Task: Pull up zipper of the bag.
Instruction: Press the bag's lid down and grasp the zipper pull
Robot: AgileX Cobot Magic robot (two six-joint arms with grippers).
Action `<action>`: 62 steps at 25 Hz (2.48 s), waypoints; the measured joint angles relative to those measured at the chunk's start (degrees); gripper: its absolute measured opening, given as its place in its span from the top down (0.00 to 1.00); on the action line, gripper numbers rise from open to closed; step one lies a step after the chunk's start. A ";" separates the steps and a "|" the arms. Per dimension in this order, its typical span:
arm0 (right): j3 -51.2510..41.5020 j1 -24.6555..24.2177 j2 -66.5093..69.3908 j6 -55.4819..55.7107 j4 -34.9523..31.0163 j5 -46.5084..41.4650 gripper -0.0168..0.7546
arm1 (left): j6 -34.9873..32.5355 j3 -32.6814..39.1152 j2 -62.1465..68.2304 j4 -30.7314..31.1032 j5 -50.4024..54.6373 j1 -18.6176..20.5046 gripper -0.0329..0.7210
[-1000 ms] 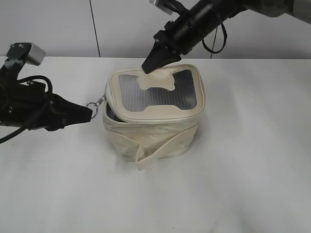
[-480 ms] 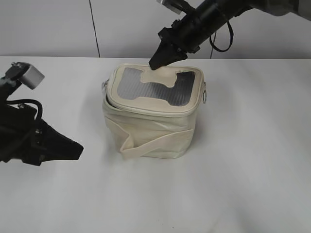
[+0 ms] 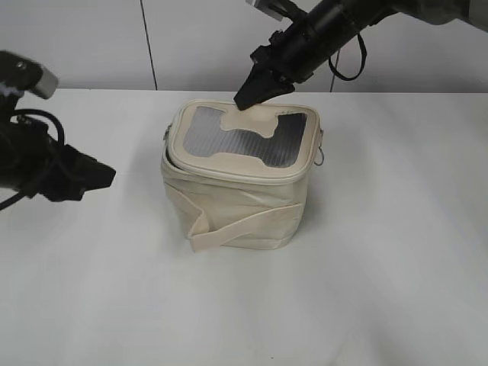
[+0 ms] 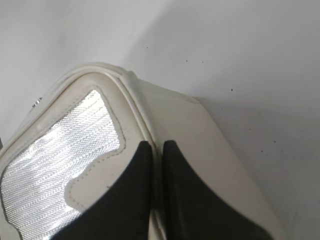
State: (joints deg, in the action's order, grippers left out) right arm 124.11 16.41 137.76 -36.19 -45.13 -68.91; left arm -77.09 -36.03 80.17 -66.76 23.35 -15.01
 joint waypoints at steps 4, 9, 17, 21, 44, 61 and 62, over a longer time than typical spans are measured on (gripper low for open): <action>0.00 0.00 0.00 -0.73 -0.41 -0.06 0.93 | -5.80 -5.67 3.81 -0.34 -1.25 0.00 0.37; 0.00 0.00 0.00 -0.91 -0.47 -0.10 0.93 | -16.65 -9.99 11.62 -3.46 0.19 -0.07 0.34; 0.00 0.00 0.00 -1.04 -0.47 -0.19 0.93 | -37.81 -10.35 16.15 -22.61 3.92 -0.07 0.34; 0.00 0.00 0.00 -1.04 -0.47 -0.19 0.93 | -46.10 -10.35 17.58 -29.62 3.95 -0.07 0.34; 0.06 -0.18 0.00 -1.04 0.03 -0.13 0.93 | -56.86 -14.20 24.60 -32.96 -5.83 -4.36 0.49; 0.06 -0.18 0.00 -1.04 0.08 -0.13 0.93 | -56.86 -18.84 24.66 -32.67 -1.89 -4.30 0.49; 0.06 -0.18 0.00 -1.04 0.08 -0.13 0.93 | -56.86 -18.84 24.66 -32.67 -1.89 -4.30 0.49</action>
State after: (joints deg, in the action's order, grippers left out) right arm 124.18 16.23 137.76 -37.23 -45.05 -69.04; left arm -133.95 -54.87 104.83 -99.43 21.46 -19.31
